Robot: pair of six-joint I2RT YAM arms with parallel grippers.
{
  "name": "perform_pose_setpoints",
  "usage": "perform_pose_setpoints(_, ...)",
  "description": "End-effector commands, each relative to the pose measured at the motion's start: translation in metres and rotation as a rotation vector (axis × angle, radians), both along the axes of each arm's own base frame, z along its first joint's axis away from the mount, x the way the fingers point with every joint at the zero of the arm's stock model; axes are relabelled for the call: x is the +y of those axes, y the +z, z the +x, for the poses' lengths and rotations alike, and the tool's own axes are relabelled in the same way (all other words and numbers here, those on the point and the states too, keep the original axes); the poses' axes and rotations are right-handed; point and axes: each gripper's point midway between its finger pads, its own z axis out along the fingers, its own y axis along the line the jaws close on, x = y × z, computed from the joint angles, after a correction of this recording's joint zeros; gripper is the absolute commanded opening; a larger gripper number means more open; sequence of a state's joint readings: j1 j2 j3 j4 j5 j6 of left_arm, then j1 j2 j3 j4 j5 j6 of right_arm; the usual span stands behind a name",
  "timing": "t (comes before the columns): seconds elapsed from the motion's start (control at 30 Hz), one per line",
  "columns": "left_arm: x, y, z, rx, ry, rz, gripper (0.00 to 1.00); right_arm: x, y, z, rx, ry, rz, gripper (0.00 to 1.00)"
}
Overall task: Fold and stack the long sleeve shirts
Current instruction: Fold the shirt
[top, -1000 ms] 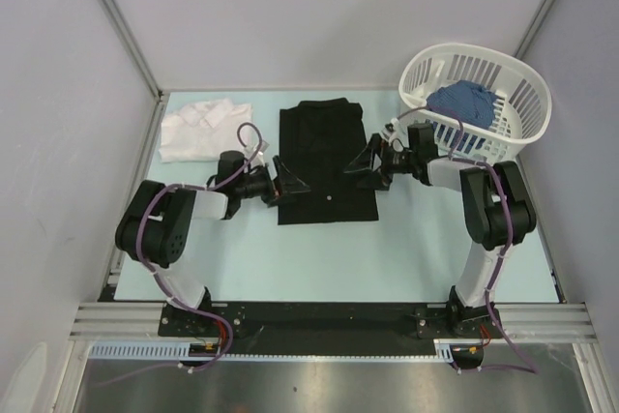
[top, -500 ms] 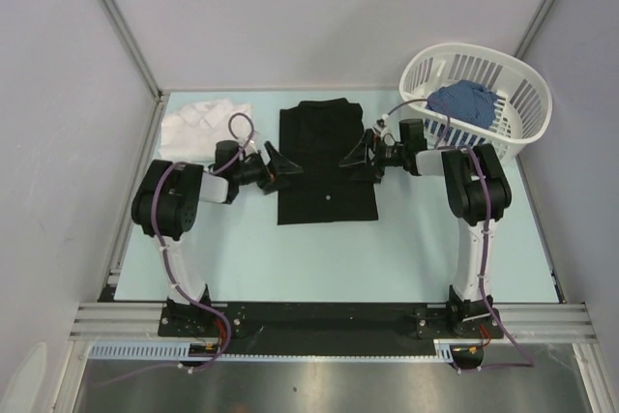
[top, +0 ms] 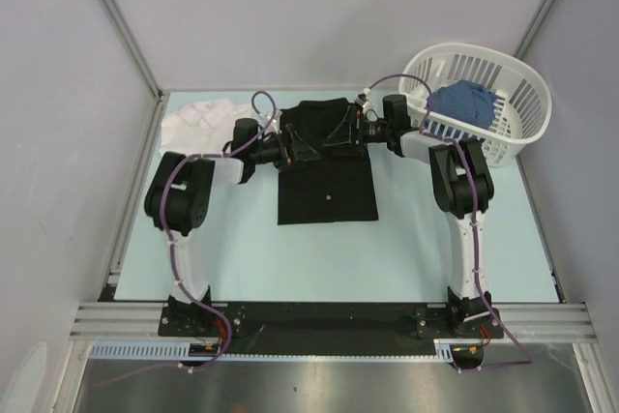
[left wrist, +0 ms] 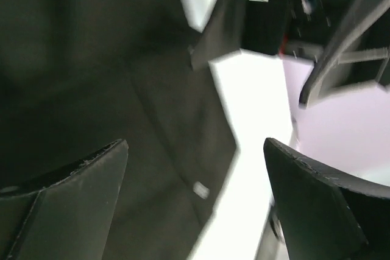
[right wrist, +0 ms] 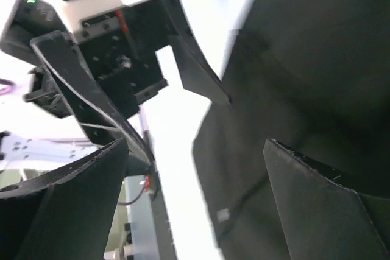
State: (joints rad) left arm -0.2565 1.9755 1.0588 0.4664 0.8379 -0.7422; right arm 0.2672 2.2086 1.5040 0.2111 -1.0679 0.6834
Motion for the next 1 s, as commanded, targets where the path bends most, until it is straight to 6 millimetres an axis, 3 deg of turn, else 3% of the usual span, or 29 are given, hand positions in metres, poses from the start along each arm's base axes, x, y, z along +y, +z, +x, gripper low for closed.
perform_pose_setpoints(0.0,0.033,-0.053,0.041,0.102,0.17,0.098,0.99,-0.015,-0.054,0.034,0.031,-0.065,-0.057,1.0)
perform_pose_setpoints(0.03,0.039,-0.053,0.047,0.096,0.183,0.113,1.0,-0.017,-0.068,0.034,0.066,-0.07,-0.081,1.0)
perform_pose_setpoints(0.1,0.054,-0.055,0.047,0.089,0.171,0.16,1.0,-0.022,-0.07,0.043,0.056,-0.091,-0.098,1.0)
perform_pose_setpoints(0.13,0.057,-0.042,0.049,0.051,0.165,0.167,0.99,-0.023,-0.07,0.042,0.061,-0.088,-0.099,1.0)
perform_pose_setpoints(0.2,0.07,-0.033,0.042,-0.009,0.114,0.214,1.0,-0.025,-0.055,0.037,0.062,-0.083,-0.083,1.0)
perform_pose_setpoints(0.23,0.073,-0.012,0.042,-0.083,0.091,0.238,0.99,-0.026,-0.044,0.037,0.063,-0.088,-0.067,1.0)
perform_pose_setpoints(0.27,0.078,-0.013,0.025,-0.048,0.044,0.289,0.99,-0.026,-0.015,0.033,0.024,-0.08,-0.042,1.0)
perform_pose_setpoints(0.33,0.085,-0.003,0.014,-0.207,-0.057,0.416,1.0,-0.029,0.004,0.024,-0.01,-0.067,-0.024,1.0)
perform_pose_setpoints(0.37,0.09,0.013,0.0,-0.251,-0.082,0.485,0.99,-0.031,0.026,0.019,-0.052,-0.059,-0.015,1.0)
perform_pose_setpoints(0.43,0.08,0.012,-0.031,-0.474,-0.273,0.659,0.99,-0.029,0.034,0.006,-0.054,-0.029,-0.03,1.0)
perform_pose_setpoints(0.47,0.077,0.031,-0.045,-0.599,-0.312,0.713,0.99,-0.031,0.035,0.003,-0.109,-0.01,-0.049,0.99)
perform_pose_setpoints(0.5,0.065,0.034,-0.058,-0.769,-0.412,0.833,0.99,-0.032,0.037,-0.008,-0.091,0.005,-0.073,1.0)
perform_pose_setpoints(0.53,0.064,0.014,-0.082,-0.806,-0.49,0.883,0.99,-0.033,0.036,-0.01,-0.107,0.01,-0.095,1.0)
perform_pose_setpoints(0.57,0.058,0.036,-0.089,-0.951,-0.48,0.92,0.99,-0.035,0.032,-0.013,-0.159,0.033,-0.123,1.0)
perform_pose_setpoints(0.6,0.043,0.033,-0.104,-1.069,-0.555,0.988,0.99,-0.034,0.025,-0.02,-0.122,0.048,-0.145,1.0)
perform_pose_setpoints(0.63,0.046,0.008,-0.123,-1.088,-0.613,1.041,0.99,-0.034,0.022,-0.024,-0.121,0.06,-0.15,1.0)
perform_pose_setpoints(0.7,0.026,0.012,-0.139,-1.258,-0.635,1.08,0.98,-0.034,0.016,-0.028,-0.122,0.076,-0.164,1.0)
perform_pose_setpoints(0.73,0.026,-0.003,-0.15,-1.269,-0.666,1.086,0.97,-0.033,0.015,-0.028,-0.126,0.075,-0.17,1.0)
perform_pose_setpoints(0.77,0.011,-0.004,-0.162,-1.329,-0.699,1.068,0.92,-0.033,0.011,-0.03,-0.118,0.078,-0.174,1.0)
perform_pose_setpoints(0.87,-0.001,-0.017,-0.166,-1.378,-0.694,1.109,0.8,-0.034,0.007,-0.033,-0.105,0.079,-0.176,1.0)
perform_pose_setpoints(0.97,-0.013,-0.036,-0.169,-1.424,-0.717,1.158,0.75,-0.039,0.005,-0.036,-0.098,0.071,-0.18,1.0)
